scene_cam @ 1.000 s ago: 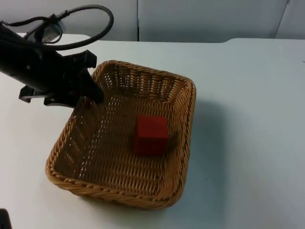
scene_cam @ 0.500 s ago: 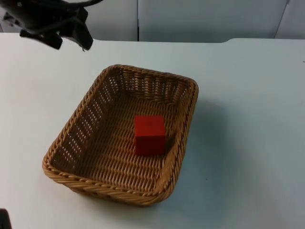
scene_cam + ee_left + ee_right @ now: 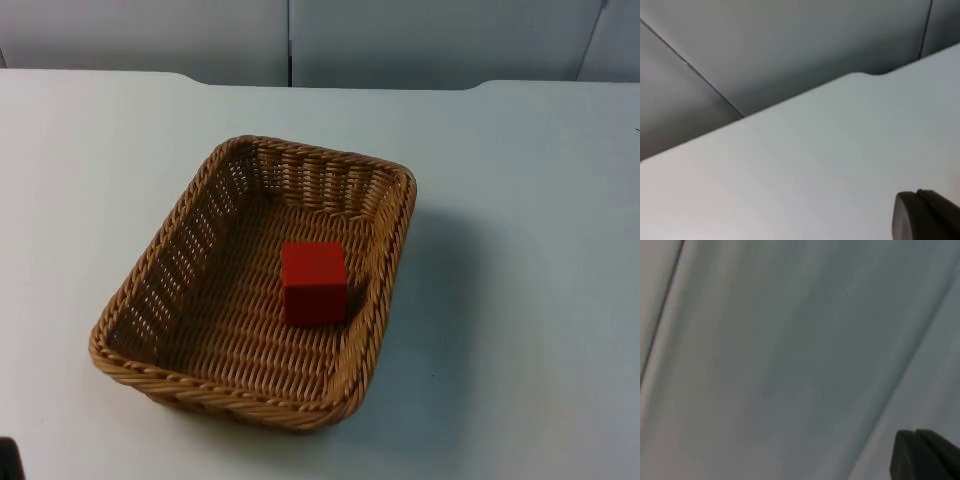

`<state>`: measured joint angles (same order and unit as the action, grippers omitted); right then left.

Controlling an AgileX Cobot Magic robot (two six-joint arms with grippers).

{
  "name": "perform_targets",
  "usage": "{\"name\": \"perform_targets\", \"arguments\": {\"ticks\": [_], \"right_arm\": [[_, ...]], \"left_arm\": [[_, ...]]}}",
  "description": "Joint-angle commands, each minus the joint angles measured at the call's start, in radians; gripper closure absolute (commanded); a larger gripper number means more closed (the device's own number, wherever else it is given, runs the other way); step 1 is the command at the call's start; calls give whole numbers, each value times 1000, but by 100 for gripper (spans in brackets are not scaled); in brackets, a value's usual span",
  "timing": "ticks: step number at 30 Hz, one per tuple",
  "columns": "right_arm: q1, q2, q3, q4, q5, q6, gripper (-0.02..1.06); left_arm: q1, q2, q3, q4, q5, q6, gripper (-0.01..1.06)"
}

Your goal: Pick up the basket with the left hand and place the cube into the basket with the right hand.

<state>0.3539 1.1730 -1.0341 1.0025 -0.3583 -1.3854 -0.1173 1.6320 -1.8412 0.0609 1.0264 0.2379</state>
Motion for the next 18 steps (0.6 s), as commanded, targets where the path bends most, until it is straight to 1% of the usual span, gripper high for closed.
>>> {"name": "perform_targets", "arguments": {"ticks": [1,2,3,4,5,6,7,8,9,10,11,13,14,17,18], "right_arm": [[-5,-80,-5,397,-75,-419,105],[-3,-126,-5,619,-150,-656,105],[-3,-126,-5,619,-150,-656,105],[-1,-168,-5,742,-253,-830,105],[13,-198,9,742,-381,-889,105],[34,-232,9,742,-545,-925,105],[61,-260,7,742,-703,-986,105],[93,-281,4,742,-821,-1051,105],[93,-281,4,742,-821,-1051,105],[125,-302,0,742,-863,-1103,105],[147,-356,18,742,-863,-1117,105],[175,-415,52,742,-863,-1109,102],[175,-415,52,742,-863,-1109,102],[178,-478,151,742,-863,-1110,91],[178,-485,174,742,-863,-1123,89]], "left_arm": [[-2,-103,-5,14,39,-29,105],[-2,-176,5,12,42,-37,105],[-2,-176,5,12,42,-37,105],[-2,-253,22,3,42,-40,105],[-2,-330,46,3,38,-45,105],[-2,-395,72,3,38,-58,105],[-2,-511,135,7,29,-62,105],[-2,-551,161,6,21,-62,105],[-2,-551,161,6,21,-62,105],[-2,-655,245,6,-10,-86,105],[-2,-727,317,7,-29,-93,105],[-2,-854,473,10,-37,-115,105],[-2,-854,473,10,-37,-115,105],[-2,-1037,719,26,-32,-141,105],[-2,-1056,761,28,-32,-141,105]]}}
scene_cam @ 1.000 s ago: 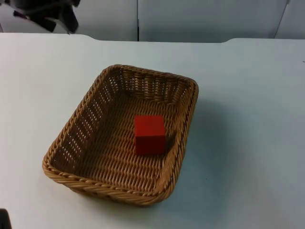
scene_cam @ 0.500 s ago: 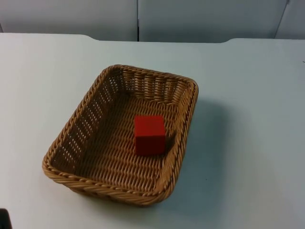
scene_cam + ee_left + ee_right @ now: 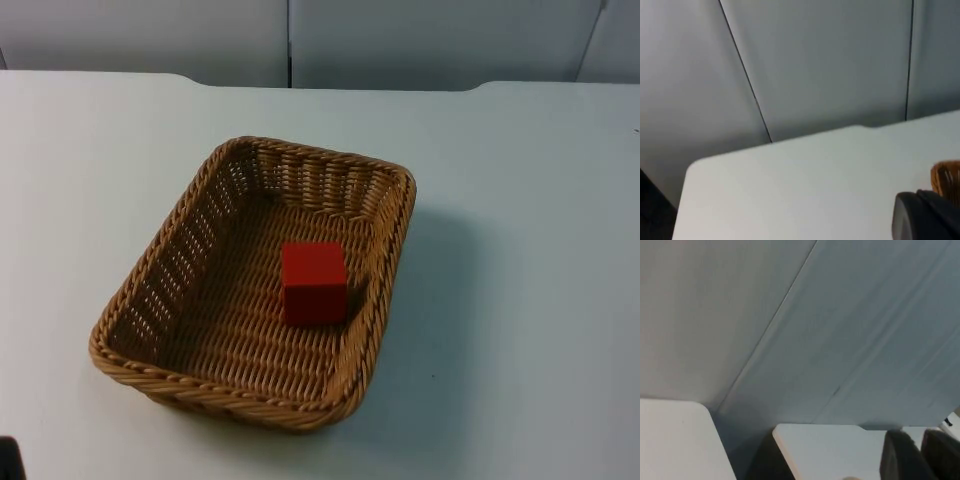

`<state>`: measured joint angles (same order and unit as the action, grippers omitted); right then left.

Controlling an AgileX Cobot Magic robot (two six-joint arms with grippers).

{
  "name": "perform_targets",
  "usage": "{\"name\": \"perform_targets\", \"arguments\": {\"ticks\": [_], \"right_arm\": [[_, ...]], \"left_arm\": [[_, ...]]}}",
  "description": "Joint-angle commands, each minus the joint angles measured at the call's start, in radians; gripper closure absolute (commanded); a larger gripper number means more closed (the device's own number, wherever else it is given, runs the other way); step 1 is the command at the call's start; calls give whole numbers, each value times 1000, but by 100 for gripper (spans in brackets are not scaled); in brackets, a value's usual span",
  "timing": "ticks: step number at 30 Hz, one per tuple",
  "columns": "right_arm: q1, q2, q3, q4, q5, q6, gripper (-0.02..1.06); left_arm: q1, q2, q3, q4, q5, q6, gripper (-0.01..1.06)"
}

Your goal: Pick up the basket with the left hand and place the cube into the basket with the right hand.

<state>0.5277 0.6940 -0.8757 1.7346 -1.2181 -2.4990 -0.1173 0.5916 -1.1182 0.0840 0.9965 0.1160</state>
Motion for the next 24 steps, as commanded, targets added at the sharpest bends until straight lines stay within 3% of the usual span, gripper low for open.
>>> {"name": "perform_targets", "arguments": {"ticks": [1,2,7,21,24], "right_arm": [[5,-14,63,10,-3,-44,86],[5,-20,110,10,-3,-77,85],[5,-30,237,10,-3,-64,84],[5,-33,244,10,-3,-62,84],[-61,-37,244,10,-3,-62,84]], "left_arm": [[-2,-70,103,5,-3,-19,105],[-2,-145,202,3,-7,-22,105],[-2,-287,335,3,-32,-49,105],[-2,-416,345,-24,-41,-49,105],[-2,-416,345,-24,-41,-49,105]]}}
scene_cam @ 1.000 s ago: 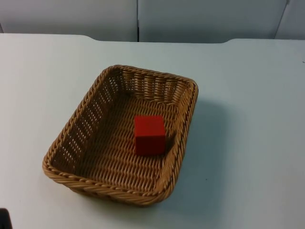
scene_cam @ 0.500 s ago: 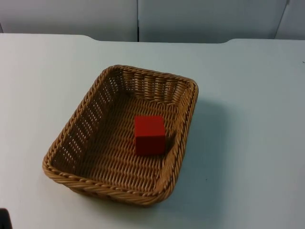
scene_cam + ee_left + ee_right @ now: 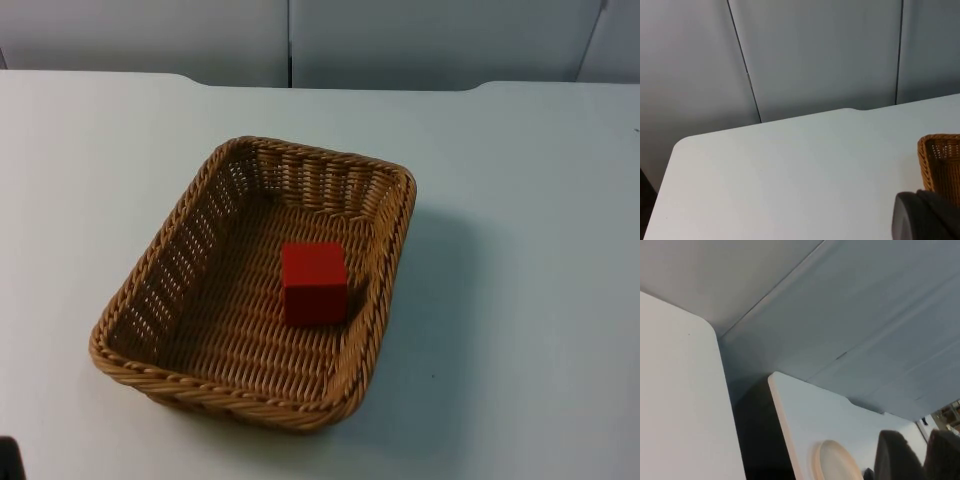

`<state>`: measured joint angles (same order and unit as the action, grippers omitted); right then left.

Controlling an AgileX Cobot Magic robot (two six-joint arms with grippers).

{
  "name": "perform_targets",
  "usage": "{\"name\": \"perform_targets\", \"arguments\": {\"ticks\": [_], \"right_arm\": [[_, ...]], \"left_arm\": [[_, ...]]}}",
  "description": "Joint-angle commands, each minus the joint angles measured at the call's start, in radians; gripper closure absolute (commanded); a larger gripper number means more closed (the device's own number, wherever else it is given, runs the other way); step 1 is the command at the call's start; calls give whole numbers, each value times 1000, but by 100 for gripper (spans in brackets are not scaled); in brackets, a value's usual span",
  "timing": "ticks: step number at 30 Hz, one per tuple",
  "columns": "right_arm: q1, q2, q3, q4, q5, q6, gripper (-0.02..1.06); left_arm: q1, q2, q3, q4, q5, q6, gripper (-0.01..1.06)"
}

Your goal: Pick up the basket with the left hand and place the cube into the basket with the right hand.

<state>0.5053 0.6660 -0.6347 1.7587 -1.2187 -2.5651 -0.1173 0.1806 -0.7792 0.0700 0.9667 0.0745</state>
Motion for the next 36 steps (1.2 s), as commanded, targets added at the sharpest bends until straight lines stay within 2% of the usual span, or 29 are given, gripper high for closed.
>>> {"name": "perform_targets", "arguments": {"ticks": [1,2,5,6,10,14,20,21,22,23,25,27,28,30,31,33,34,36], "right_arm": [[-38,-9,3,-14,-2,4,84],[-81,-13,3,-14,5,4,84],[-240,-49,3,-14,136,4,84],[-240,-49,3,-14,136,4,84],[-361,-156,3,-14,221,4,84],[-425,-273,3,-14,239,4,84],[-544,-423,3,-14,156,4,84],[-566,-446,3,-14,166,4,84],[-587,-475,3,-14,206,4,84],[-587,-475,3,-14,206,4,84],[-602,-529,3,-14,337,12,84],[-605,-567,14,-14,498,76,84],[-605,-567,14,-14,498,76,84],[-605,-592,36,-14,679,249,84],[-605,-597,48,-14,740,332,84],[-602,-597,66,-14,819,509,84],[-602,-597,66,-14,819,509,84],[-602,-595,82,-14,876,603,84]], "left_arm": [[-2,-5,6,-10,-12,-7,105],[-2,-5,6,-10,-12,-7,105],[-2,-5,6,-9,-12,-7,105],[-2,-5,6,-9,-12,-7,105],[-2,-5,6,-9,-12,-7,105],[-2,-5,6,-9,-12,-7,105],[-2,-5,6,-7,-12,-7,105],[-2,-5,6,-7,-12,-7,105],[-2,-5,6,-7,-12,-7,105],[-2,-5,6,-7,-12,-7,105],[-2,-5,6,-7,-12,-7,105],[-2,-5,6,-7,-12,-7,105],[-2,-5,6,-7,-12,-7,105],[-2,-5,6,-7,-12,-7,105],[-2,-5,6,-7,-12,-7,105],[-2,-5,6,-7,-12,-7,105],[-2,-5,6,-7,-12,-7,105],[-2,-5,6,-7,-12,-7,105]]}}
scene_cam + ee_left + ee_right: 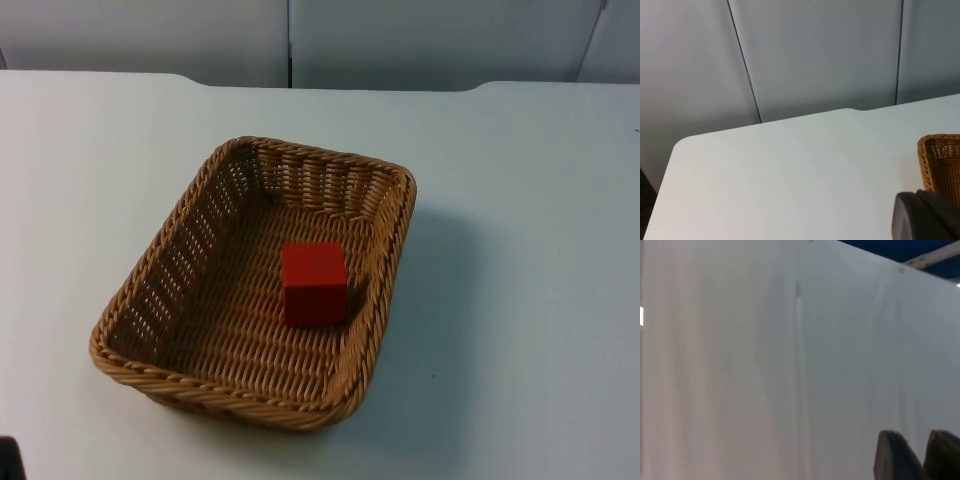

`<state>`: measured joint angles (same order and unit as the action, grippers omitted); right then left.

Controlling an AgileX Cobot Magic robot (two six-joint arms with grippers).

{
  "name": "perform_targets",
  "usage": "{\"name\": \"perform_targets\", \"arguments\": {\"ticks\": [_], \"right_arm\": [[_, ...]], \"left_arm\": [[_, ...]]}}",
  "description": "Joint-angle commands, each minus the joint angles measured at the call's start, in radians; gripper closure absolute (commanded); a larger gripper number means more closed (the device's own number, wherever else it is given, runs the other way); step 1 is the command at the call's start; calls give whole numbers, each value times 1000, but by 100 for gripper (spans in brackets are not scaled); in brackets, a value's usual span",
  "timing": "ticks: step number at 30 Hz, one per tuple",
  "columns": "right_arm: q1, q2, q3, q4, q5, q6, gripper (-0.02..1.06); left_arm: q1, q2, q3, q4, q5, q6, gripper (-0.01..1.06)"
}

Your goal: Pick up the basket with the left hand and place the cube into the basket with the right hand.

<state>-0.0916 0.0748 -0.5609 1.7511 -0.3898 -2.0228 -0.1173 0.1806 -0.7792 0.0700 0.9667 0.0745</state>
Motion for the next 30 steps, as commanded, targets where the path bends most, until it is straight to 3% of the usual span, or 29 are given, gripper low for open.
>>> {"name": "perform_targets", "arguments": {"ticks": [1,8,25,27,30], "right_arm": [[-5,-4,13,-7,78,90,84],[-5,-4,13,-7,152,118,84],[-5,-16,11,-7,149,113,84],[-5,-16,11,-7,124,68,84],[-5,-16,11,-7,88,-83,84]], "left_arm": [[-2,-5,6,-7,-12,-7,105],[-2,-5,6,-7,-12,-7,105],[-2,-5,6,-7,-12,-7,105],[-2,-5,6,-7,-12,-7,105],[-2,-5,6,-5,-14,-5,105]]}}
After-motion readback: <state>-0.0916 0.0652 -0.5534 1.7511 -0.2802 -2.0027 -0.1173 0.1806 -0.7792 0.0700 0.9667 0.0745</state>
